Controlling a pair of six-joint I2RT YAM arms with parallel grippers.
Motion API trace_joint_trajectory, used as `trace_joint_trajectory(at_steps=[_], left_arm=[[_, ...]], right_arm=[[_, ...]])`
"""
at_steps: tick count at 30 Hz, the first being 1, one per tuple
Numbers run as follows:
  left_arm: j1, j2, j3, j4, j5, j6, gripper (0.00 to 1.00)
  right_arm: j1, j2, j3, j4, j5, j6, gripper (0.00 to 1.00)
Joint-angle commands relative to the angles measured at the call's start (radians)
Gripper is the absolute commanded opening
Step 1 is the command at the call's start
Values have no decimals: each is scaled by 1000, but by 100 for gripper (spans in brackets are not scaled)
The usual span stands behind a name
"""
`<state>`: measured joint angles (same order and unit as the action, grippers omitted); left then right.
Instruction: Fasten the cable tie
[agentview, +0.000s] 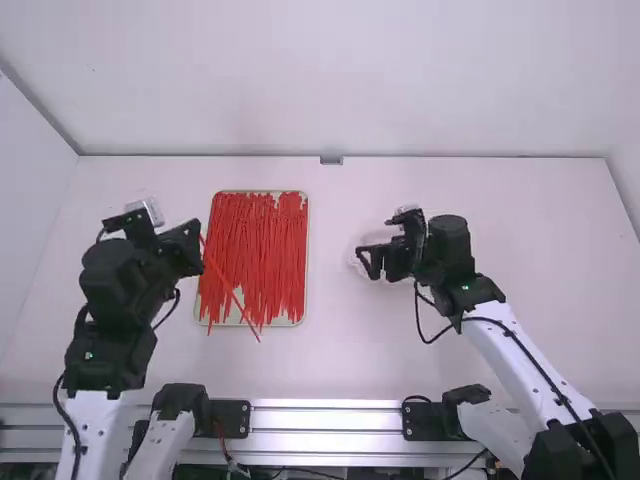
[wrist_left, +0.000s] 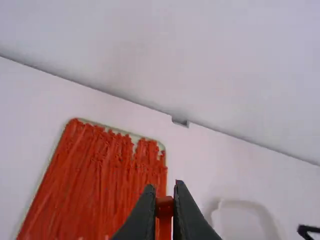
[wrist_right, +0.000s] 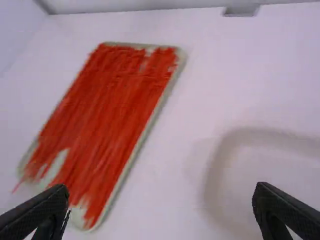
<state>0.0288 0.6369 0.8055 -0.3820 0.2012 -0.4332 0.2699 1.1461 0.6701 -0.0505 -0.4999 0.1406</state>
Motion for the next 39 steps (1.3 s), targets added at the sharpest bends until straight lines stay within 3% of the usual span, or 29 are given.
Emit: trace_joint_trajectory(at_steps=[1,8,15,23,30,39], left_arm=[[1,-18,-61,38,111,-28,1],[2,2,-161,232,317,-104,2],[-52,71,-168,436,363,-185,1],[-141,158,-169,609,362,-233,2],[-232,238,-169,694,309,-254,1],[-266,315,-169,822,307,-304,1]], right_arm=[[-2,4,36,21,-227,-18,98],[-1,5,36,111,-464,1,98],[84,5,36,166,-478,35,98],[224,5,36,234,-435,34,98],[269,5,36,344,-417,54,98],[347,5,36,361,-105,125,98]])
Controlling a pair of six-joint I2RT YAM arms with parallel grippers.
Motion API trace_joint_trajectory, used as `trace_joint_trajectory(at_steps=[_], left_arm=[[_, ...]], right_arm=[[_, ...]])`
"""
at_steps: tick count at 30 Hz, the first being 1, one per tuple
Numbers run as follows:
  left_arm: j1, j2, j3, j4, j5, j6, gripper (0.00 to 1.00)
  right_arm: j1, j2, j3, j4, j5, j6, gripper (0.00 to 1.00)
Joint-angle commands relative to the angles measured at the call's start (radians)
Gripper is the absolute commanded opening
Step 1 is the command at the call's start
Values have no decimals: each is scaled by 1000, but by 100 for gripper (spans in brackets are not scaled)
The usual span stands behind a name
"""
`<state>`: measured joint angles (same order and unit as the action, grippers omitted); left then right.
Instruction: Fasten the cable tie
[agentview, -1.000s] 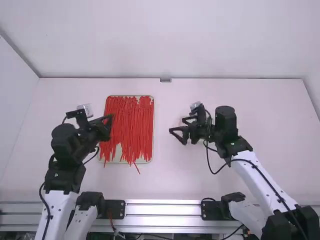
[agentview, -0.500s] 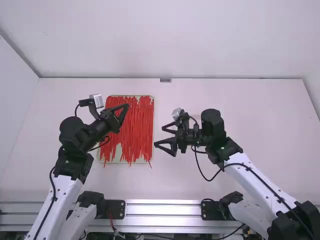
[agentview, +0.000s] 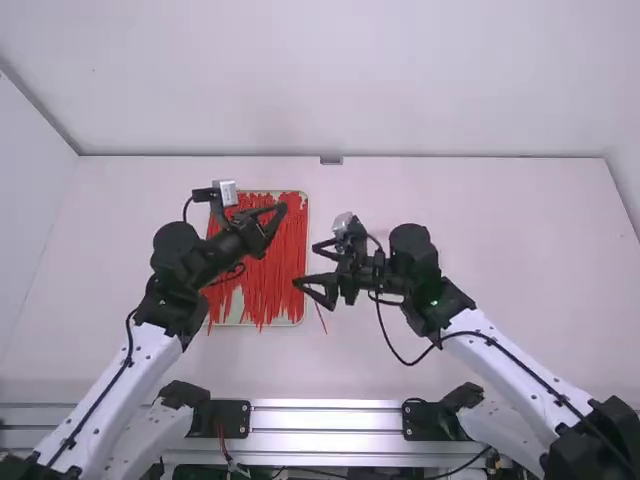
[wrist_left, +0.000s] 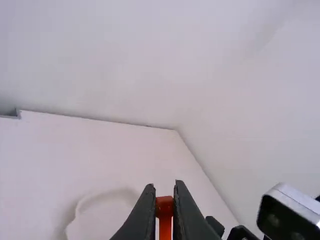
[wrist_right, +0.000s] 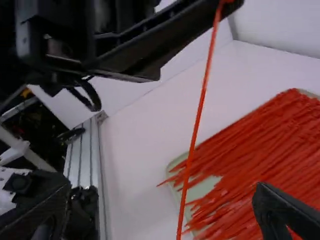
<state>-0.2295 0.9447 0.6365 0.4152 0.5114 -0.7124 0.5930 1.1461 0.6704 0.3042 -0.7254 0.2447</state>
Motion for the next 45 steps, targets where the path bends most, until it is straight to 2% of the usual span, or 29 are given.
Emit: trace_joint_trajectory(at_steps=[1,3,6,10,11,12,13,14,17,18,20,21,25,26,27,29,30,32,34,35,37,38,40,45], left_arm=[[-8,8,0,29,-3,-26,1],[-6,15,0,41,-3,-32,2],[-5,14,0,44,-4,-33,1],[-10,13,0,58,-3,-48,2],[-13,13,0,67,-3,-48,2],[-13,13,0,69,-3,-49,2],[-13,14,0,73,-3,-55,1],[-13,13,0,73,-3,-62,1],[-13,14,0,75,-3,-64,2],[-12,13,0,76,-3,-69,2],[-13,13,0,84,5,-68,2],[-13,13,0,86,8,-69,2],[-14,13,0,98,23,-69,2],[-13,13,0,98,22,-68,6],[-11,13,0,98,19,-68,16],[-4,13,0,103,20,-49,49],[-6,13,0,113,21,-24,60],[-6,13,0,124,27,6,71],[3,11,0,146,48,41,80],[3,11,0,146,48,41,80],[38,12,10,175,138,55,83],[41,12,11,177,145,55,84],[100,20,39,211,270,55,90],[194,68,122,261,499,54,92]], right_arm=[[27,5,36,6,128,21,98],[51,5,36,5,169,21,100],[75,5,36,5,203,21,95],[98,5,36,7,246,21,81],[104,5,36,7,259,20,66],[105,5,36,7,261,20,62],[108,5,36,7,265,20,50],[108,5,36,8,267,20,43],[105,5,36,11,267,20,40],[97,5,36,12,266,21,26],[92,5,36,11,259,21,11],[84,5,36,12,254,21,0],[68,5,36,21,252,21,0],[64,5,36,26,251,21,0],[60,5,36,30,246,20,0],[43,5,36,43,217,12,0],[26,5,36,54,195,13,0],[2,5,36,64,161,13,0],[-55,5,36,90,89,14,0],[-55,5,36,90,89,14,0],[-114,5,36,126,-2,13,0],[-117,5,36,129,-8,13,0],[-182,5,36,175,-112,15,0],[-276,5,36,286,-225,104,0]])
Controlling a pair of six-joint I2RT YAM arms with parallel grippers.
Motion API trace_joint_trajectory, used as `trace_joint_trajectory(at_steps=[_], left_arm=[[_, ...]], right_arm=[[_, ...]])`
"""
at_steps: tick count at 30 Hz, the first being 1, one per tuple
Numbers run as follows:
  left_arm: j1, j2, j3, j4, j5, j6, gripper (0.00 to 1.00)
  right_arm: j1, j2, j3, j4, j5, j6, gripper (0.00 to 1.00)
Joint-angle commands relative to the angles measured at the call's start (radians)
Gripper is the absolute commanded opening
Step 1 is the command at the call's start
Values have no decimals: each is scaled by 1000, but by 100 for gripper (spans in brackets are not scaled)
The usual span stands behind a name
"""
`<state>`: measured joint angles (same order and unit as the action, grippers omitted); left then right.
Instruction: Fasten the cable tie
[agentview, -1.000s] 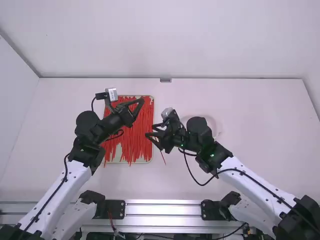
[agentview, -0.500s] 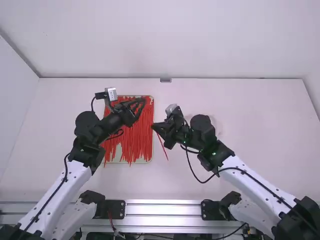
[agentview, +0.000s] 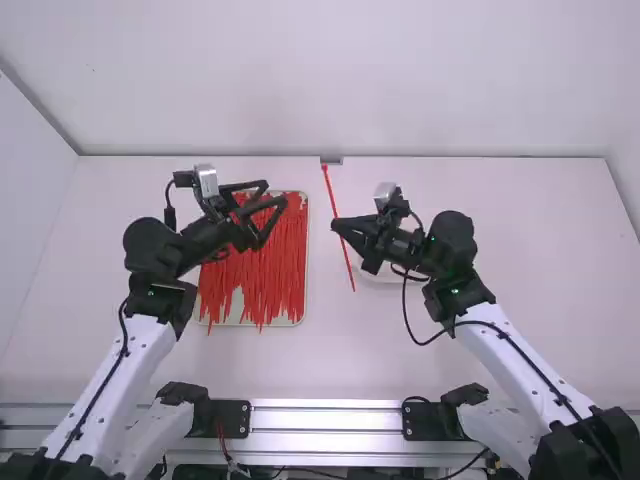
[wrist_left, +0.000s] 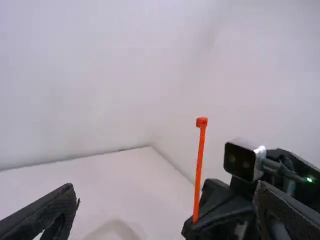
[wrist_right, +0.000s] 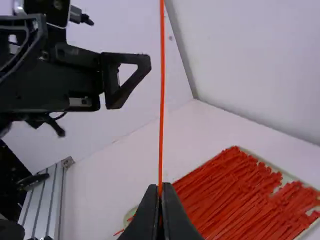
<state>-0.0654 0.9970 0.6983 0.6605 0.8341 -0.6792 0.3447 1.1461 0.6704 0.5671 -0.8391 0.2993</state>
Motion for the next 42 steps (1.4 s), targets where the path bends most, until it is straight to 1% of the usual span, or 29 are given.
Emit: trace_joint_trajectory(at_steps=[1,5,8,9,11,14,16,18,19,22,23,24,25,27,29,32,36,38,39,42], left_arm=[[45,35,89,26,226,17,93],[51,100,190,36,328,18,93],[43,147,274,37,396,18,93],[38,174,324,37,440,18,93],[18,225,411,37,516,23,93],[-22,279,497,36,574,50,91],[-42,301,531,38,590,55,91],[-72,338,577,35,596,75,88],[-74,340,579,35,595,76,88],[-103,371,600,35,581,109,83],[-110,377,602,36,571,108,79],[-120,383,602,35,559,106,72],[-124,386,602,38,555,100,71],[-133,395,602,58,561,100,65],[-130,399,602,65,564,98,64],[-133,398,602,65,564,92,59],[-133,398,602,111,562,44,59],[-132,398,602,140,561,12,50],[-134,398,602,142,560,14,47],[-150,398,602,137,535,14,44]], right_arm=[[-47,5,36,58,-130,77,0],[-89,5,36,172,-166,174,0],[-97,5,36,257,-175,235,0],[-97,5,36,303,-174,266,0],[-85,5,36,365,-154,309,0],[-64,5,36,400,-119,329,0],[-51,5,36,404,-90,332,0],[-26,5,36,403,-44,332,0],[-22,5,36,404,-38,332,0],[12,5,36,407,7,324,0],[22,5,36,406,22,318,0],[32,5,36,406,31,305,0],[37,5,36,408,33,298,0],[50,5,36,427,25,295,0],[57,5,36,435,26,294,0],[64,5,36,427,23,267,0],[60,5,36,413,-2,241,0],[60,8,36,421,-12,243,0],[60,11,36,426,-18,243,0],[60,24,36,452,-36,254,0]])
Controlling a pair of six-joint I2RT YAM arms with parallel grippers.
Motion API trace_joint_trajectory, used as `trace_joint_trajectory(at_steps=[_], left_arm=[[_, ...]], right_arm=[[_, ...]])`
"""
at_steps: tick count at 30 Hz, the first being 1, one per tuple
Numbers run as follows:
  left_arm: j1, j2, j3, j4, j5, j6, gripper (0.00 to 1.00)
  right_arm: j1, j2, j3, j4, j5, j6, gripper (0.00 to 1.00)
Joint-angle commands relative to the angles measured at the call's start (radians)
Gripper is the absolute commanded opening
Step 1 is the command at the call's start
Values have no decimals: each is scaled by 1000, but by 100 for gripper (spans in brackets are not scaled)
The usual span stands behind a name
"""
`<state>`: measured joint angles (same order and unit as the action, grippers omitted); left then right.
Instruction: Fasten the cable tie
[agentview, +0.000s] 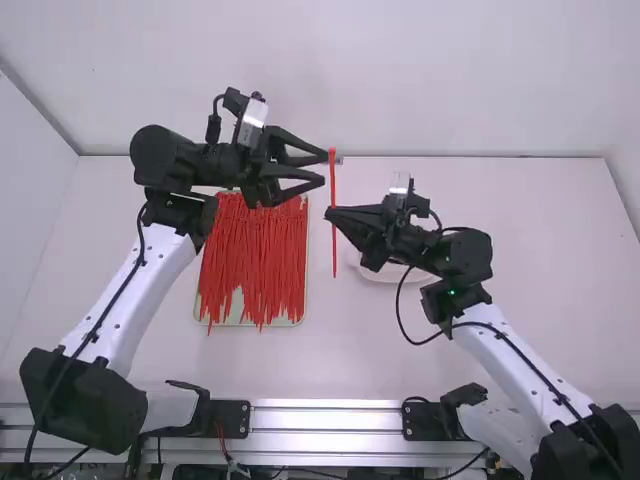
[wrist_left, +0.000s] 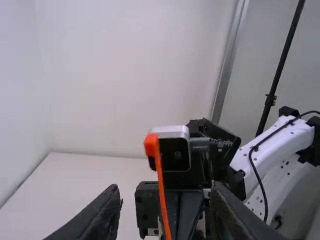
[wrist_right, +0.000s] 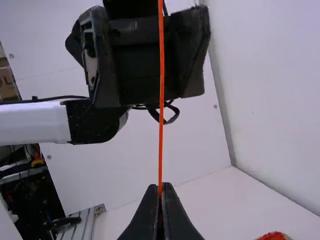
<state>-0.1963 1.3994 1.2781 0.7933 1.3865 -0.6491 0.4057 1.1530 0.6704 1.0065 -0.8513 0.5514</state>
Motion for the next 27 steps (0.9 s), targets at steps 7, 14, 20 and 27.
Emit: trace_joint_trajectory(at_steps=[7,14,20,27], left_arm=[[-32,-4,23,7,-32,-16,35],[-32,-4,23,-3,-56,-16,28],[-39,-4,23,-21,-67,-18,5],[-41,-4,23,-35,-71,-21,1]], right_arm=[[-1,19,36,11,-19,2,0],[16,19,36,11,-18,0,0],[18,19,36,12,-16,-2,0],[20,18,36,11,-16,-2,0]])
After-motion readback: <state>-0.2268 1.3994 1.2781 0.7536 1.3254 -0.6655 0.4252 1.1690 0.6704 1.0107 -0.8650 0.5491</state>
